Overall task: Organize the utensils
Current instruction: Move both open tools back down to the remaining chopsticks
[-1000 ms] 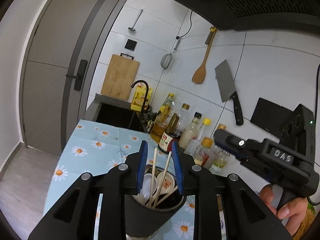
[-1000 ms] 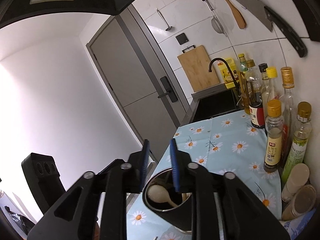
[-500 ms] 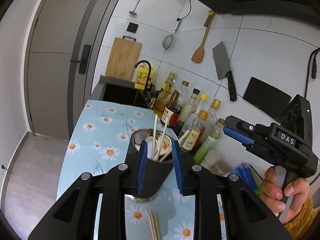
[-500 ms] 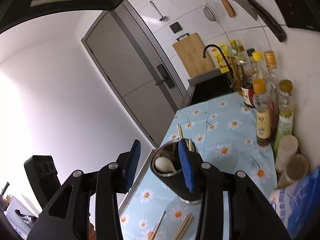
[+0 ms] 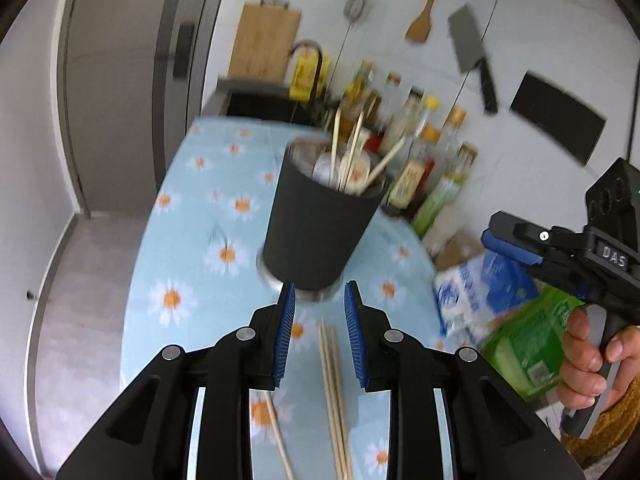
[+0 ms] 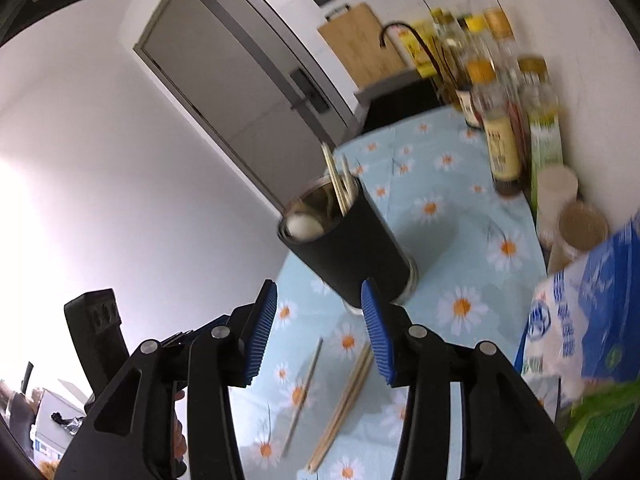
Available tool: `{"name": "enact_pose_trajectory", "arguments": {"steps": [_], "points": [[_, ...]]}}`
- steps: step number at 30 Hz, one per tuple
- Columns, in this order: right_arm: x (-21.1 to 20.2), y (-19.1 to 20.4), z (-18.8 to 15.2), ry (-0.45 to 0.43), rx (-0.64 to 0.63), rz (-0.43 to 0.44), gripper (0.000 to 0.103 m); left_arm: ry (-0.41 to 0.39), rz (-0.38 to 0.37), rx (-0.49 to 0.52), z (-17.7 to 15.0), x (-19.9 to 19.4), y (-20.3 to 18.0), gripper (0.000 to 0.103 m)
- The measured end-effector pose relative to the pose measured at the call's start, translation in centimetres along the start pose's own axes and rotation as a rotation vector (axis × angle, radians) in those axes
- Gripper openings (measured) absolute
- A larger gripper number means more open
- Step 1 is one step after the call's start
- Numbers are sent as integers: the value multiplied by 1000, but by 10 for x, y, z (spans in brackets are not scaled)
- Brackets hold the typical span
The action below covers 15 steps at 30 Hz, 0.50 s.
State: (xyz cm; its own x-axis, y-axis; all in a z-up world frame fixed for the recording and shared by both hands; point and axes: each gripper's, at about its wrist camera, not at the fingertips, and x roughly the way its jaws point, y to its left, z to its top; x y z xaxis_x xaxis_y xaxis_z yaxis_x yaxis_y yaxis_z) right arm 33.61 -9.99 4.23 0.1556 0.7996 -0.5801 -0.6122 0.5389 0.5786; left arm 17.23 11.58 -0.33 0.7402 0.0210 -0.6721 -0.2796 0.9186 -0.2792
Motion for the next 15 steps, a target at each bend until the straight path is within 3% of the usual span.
{"name": "enact_pose_trajectory", "arguments": {"steps": [15], "points": [[39, -42, -56, 237, 124, -8, 45, 407, 111, -105, -49, 76, 29, 27]]}}
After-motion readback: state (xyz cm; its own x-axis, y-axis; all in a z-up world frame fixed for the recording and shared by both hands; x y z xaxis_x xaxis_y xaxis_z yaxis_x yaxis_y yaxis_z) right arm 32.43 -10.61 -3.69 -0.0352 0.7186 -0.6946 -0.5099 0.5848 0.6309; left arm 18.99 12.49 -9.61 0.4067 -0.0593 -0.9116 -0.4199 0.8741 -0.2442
